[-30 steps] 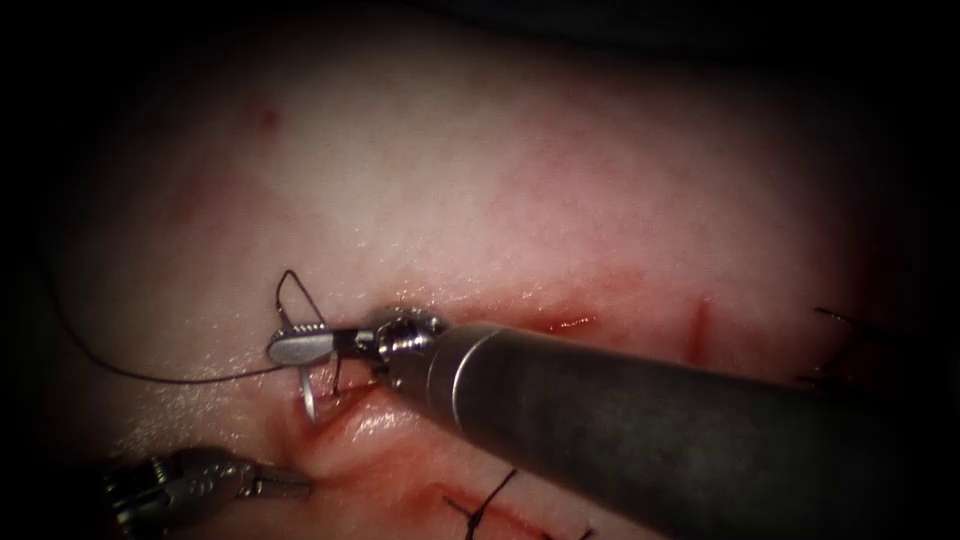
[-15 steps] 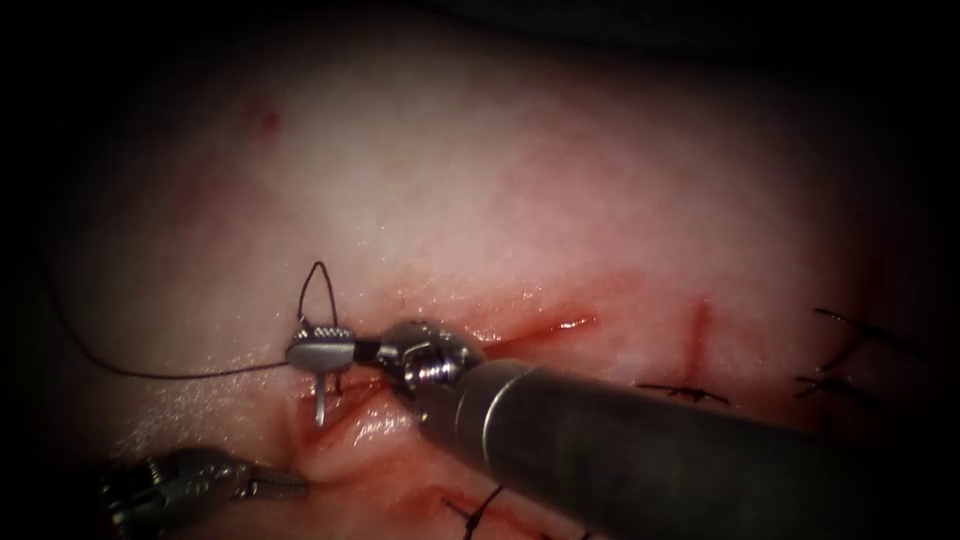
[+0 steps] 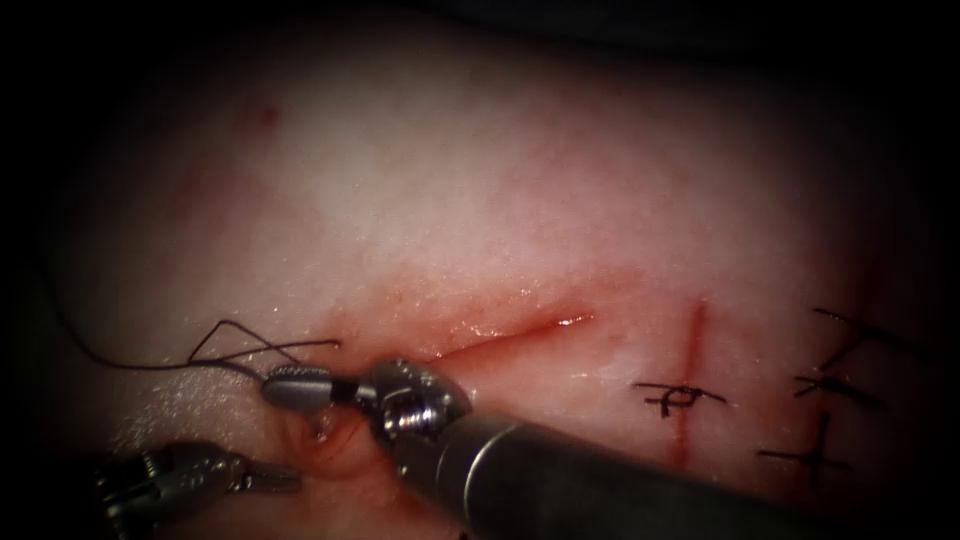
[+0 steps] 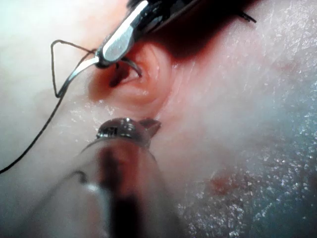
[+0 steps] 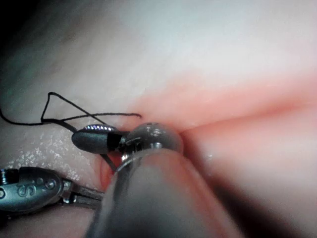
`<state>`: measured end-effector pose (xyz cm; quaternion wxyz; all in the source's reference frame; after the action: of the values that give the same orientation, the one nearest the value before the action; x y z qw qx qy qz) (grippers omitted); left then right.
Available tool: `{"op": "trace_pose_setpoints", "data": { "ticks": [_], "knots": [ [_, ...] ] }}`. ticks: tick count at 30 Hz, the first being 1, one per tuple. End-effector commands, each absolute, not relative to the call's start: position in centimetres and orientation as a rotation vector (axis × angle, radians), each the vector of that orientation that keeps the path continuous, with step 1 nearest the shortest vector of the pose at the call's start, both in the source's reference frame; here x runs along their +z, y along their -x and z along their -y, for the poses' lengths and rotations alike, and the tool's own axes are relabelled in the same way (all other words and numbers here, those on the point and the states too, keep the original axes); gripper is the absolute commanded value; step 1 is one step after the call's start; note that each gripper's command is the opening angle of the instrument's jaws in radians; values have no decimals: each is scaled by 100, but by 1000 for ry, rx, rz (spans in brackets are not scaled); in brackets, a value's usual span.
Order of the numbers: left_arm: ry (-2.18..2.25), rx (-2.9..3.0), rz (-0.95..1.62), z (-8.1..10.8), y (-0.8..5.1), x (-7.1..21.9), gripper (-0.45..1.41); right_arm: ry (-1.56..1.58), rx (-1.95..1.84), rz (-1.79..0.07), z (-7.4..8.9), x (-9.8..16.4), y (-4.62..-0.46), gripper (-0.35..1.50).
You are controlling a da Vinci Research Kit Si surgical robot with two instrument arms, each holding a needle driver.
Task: Wound Closure
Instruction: Using the right needle driver, throw the needle through the skin below the wound.
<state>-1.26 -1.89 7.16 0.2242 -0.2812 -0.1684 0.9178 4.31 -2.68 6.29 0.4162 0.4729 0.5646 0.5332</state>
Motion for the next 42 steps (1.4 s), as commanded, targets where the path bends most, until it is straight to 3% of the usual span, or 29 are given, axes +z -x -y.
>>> {"op": "trace_pose_setpoints", "data": {
  "ticks": [1, 14, 17, 19, 21, 27, 28, 30, 42],
  "knots": [
    [777, 2532, 464, 187, 133, 724, -42, -1189, 1334, -1419, 271, 635, -442, -35],
    [772, 2532, 464, 188, 135, 723, -43, -1109, 1438, -1470, 242, 670, -431, -35],
    [770, 2531, 463, 189, 136, 722, -45, -1054, 1515, -1502, 227, 678, -430, 111],
    [769, 2531, 461, 190, 136, 722, -45, -1003, 1507, -1523, 214, 681, -425, 129],
    [768, 2530, 460, 191, 136, 722, -45, -961, 1473, -1541, 193, 683, -410, 133],
    [767, 2530, 458, 193, 135, 721, -45, -860, 1426, -1561, 153, 681, -365, 118],
    [767, 2530, 458, 193, 135, 721, -45, -814, 1380, -1547, 148, 676, -359, 123],
    [768, 2530, 458, 193, 135, 721, -45, -815, 1346, -1512, 147, 670, -358, 133],
    [767, 2530, 456, 193, 136, 721, -45, -672, 853, -1348, 181, 622, -405, 128]
  ]
}}
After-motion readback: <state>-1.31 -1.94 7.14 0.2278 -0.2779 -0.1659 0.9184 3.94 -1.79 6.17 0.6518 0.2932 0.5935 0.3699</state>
